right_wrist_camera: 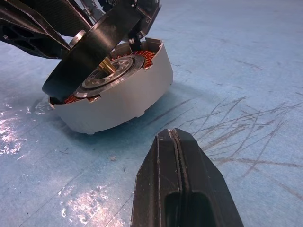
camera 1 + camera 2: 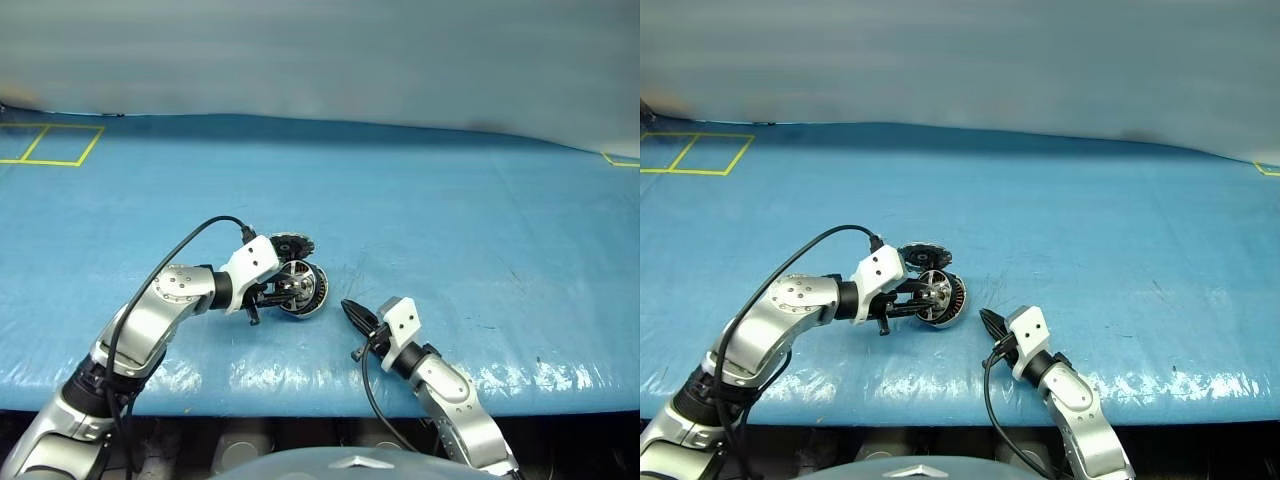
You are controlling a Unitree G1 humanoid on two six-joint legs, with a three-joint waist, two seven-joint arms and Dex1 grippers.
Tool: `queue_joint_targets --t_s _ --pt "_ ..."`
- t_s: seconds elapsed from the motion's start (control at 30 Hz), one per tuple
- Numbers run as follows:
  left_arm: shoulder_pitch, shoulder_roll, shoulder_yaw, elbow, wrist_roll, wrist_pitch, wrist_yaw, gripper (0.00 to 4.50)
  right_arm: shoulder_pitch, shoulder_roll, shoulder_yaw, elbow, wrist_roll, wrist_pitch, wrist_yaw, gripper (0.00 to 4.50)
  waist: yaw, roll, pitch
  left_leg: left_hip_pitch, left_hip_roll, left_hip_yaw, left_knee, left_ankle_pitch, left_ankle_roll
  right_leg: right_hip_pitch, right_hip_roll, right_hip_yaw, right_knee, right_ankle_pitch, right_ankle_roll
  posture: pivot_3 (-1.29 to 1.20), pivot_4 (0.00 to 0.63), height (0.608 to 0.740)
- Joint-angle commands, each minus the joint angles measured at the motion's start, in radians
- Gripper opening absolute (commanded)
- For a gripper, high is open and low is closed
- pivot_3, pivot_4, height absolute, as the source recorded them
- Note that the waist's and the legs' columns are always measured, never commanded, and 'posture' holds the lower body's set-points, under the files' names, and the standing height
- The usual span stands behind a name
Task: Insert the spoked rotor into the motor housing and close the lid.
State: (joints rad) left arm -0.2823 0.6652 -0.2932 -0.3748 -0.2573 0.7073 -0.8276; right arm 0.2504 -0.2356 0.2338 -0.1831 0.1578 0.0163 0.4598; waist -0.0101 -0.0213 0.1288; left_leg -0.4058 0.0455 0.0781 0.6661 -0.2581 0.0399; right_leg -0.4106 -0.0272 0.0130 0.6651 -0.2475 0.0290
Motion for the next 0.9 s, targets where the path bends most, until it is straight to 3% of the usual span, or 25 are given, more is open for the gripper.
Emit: queue_joint_targets --t_s 0.03,0.27,0.3,0.57,0.9 --pt "-0.013 -0.007 0.002 -0.005 -0.004 -0.012 -0.011 2.06 -0.003 0.004 -0.006 -0.014 -0.001 -0.003 -0.001 0.00 0.000 0.000 0.000 0.000 0.000 0.000 0.000 0.000 0.000 0.000 0.000 0.000 0.000 0.000 0.000 0.00 0.150 0.740" --pt "-0.020 -0.015 0.005 -0.010 -0.006 -0.013 -0.016 4.32 0.002 0.001 -0.011 -0.016 0.001 0.003 -0.001 0.00 0.000 0.000 0.000 0.000 0.000 0.000 0.000 0.000 0.000 0.000 0.000 0.000 0.000 0.000 0.000 0.00 0.150 0.740" --pt "-0.020 -0.019 0.009 -0.012 -0.008 -0.014 -0.014 4.48 0.002 0.001 -0.011 -0.017 0.001 0.003 -0.001 0.00 0.000 0.000 0.000 0.000 0.000 0.000 0.000 0.000 0.000 0.000 0.000 0.000 0.000 0.000 0.000 0.00 0.150 0.740" --pt "0.007 -0.023 0.046 -0.049 -0.057 0.003 -0.011 4.48 -0.002 -0.002 -0.012 -0.019 0.003 0.012 0.005 0.00 -0.001 0.000 0.000 0.000 0.000 0.000 0.000 0.000 0.000 0.000 0.000 0.000 0.000 0.000 0.000 0.00 0.150 0.740" --pt "0.153 -0.055 0.143 -0.097 -0.102 -0.023 0.071 1.16 0.002 -0.006 -0.017 -0.060 0.019 0.033 0.005 0.00 0.000 0.000 0.000 0.000 0.000 0.000 0.000 0.000 0.000 0.000 -0.001 0.000 0.001 0.000 0.000 0.00 0.150 0.740"
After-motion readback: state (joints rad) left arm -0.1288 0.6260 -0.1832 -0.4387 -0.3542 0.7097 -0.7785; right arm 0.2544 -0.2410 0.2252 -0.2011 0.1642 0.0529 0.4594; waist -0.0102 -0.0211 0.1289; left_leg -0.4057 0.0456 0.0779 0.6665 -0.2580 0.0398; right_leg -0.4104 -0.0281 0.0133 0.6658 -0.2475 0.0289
